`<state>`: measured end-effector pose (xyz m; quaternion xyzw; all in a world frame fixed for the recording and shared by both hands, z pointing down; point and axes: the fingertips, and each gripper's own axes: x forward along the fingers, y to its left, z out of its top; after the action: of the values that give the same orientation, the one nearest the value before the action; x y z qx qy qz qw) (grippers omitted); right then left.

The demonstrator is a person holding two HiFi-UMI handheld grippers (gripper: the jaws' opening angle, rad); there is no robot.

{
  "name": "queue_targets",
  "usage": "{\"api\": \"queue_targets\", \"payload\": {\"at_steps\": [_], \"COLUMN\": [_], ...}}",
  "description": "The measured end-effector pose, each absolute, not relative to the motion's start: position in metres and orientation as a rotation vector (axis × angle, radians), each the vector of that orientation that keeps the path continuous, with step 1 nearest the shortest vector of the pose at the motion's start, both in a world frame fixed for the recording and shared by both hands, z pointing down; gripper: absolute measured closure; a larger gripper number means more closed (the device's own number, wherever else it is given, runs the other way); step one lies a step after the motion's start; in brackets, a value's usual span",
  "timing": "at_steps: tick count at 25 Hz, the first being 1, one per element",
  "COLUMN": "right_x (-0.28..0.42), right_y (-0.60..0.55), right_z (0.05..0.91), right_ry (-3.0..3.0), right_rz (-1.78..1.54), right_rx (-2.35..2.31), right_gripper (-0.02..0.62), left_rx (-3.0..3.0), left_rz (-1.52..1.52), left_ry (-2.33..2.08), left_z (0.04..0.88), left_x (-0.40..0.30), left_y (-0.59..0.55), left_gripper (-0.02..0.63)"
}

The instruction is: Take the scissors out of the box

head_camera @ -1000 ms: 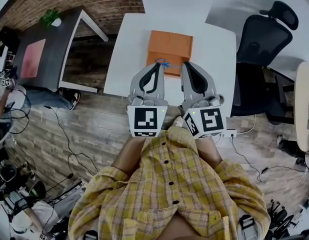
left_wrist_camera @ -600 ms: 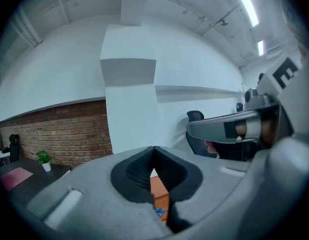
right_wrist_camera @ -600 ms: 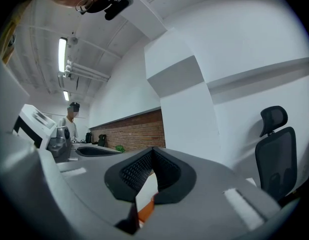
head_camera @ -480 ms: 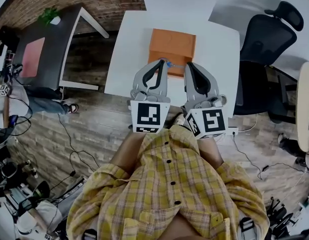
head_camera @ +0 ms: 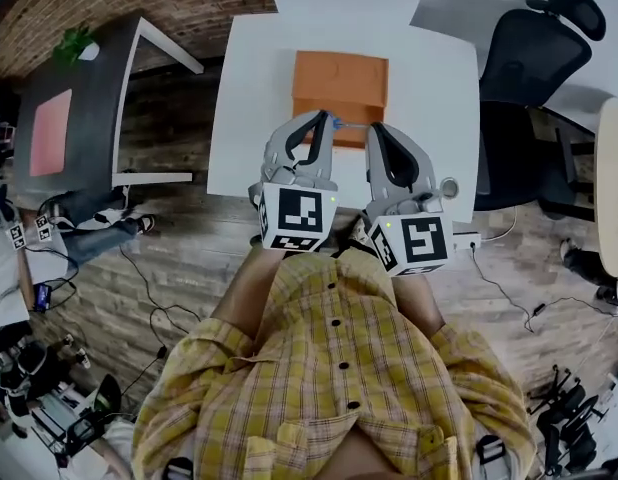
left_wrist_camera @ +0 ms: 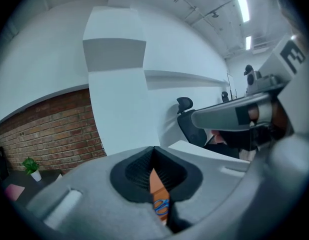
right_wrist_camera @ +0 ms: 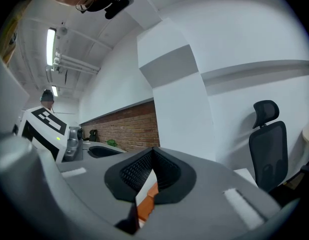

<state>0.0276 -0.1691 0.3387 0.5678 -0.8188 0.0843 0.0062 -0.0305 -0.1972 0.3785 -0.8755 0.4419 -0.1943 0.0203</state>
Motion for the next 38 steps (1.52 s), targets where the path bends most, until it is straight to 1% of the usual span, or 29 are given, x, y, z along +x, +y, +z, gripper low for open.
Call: {"api": "queue_targets", "payload": {"at_steps": [12, 20, 25, 27, 31, 38], "right_x": [0.028, 0.026, 0.024, 0.024, 0.028, 0.034], "right_y": [-0.186, -0.197, -0.203, -0.206, -0.207, -0.21], "right_z": [0.366, 0.374, 0.378, 0.381, 0.383, 0.389], "right_ry": [-2.495, -2.473, -2.467, -2.466, -2.464, -2.444], "right_rz": [0.336, 0.364, 0.37, 0.374, 0.382, 0.395], "right_rx": [1.803, 1.799, 1.804, 1.801, 1.795, 1.813], "right_gripper": [0.591, 0.591, 0.591, 0.591, 0.591, 0.591], "left_rx": [-2.691, -2.661, -2.617, -2.588, -2.514, -2.4], "left_rz": [-0.896, -1.115, -1.249, -1.304, -1.406, -1.554], "left_ry": [1.115, 0.874, 0.686, 0.606, 0.467, 0.197], "left_z": [0.453, 0.507, 0.541, 0.557, 0.588, 0.636], "left_x": [-0.022, -0.019, -0.02, -0.018, -0.016, -0.014], "left_y": [-0.229, -0.241, -0.245, -0.246, -0.246, -0.244], "left_gripper": [0.606, 0.534, 0.512, 0.494, 0.48, 0.479]}}
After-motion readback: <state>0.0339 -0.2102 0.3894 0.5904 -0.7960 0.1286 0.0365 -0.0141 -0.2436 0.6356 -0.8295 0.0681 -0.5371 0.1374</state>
